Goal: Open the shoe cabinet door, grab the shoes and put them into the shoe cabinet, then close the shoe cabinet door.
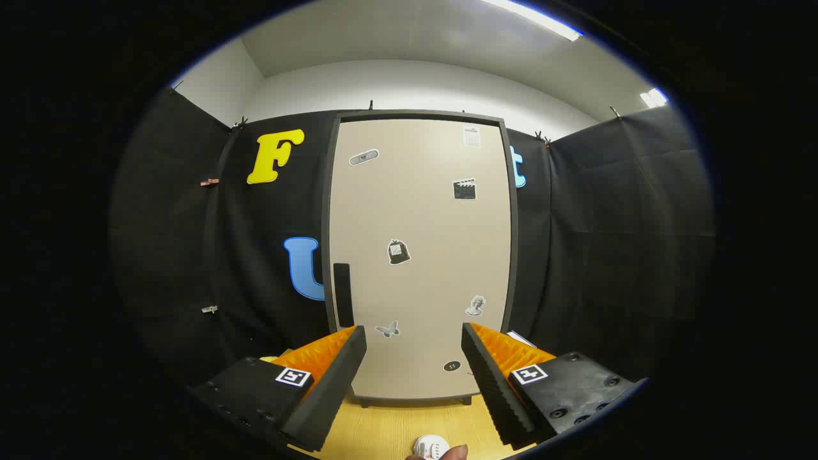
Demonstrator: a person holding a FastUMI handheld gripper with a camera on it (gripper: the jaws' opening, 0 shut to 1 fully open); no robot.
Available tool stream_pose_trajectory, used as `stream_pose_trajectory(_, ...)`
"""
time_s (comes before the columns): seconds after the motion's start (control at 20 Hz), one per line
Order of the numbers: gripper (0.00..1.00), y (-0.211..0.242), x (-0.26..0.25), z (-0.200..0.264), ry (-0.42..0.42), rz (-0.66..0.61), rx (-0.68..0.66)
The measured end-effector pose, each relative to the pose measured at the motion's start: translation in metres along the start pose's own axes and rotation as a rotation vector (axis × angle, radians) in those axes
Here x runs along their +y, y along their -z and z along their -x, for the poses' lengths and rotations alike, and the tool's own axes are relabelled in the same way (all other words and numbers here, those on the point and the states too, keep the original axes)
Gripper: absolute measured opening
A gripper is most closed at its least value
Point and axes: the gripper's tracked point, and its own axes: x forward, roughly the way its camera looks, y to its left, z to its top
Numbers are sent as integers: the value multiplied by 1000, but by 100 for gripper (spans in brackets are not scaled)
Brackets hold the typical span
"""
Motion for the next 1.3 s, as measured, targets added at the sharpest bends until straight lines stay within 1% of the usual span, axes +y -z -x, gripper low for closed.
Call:
stream_pose_trajectory(0.65,98,2,4,-2,-6,2,4)
stream_pose_trajectory(1.05,98,4,17,-6,-25,-6,6)
stream_pose_trajectory(1.3,98,-6,46,-33,-46,-12,-16)
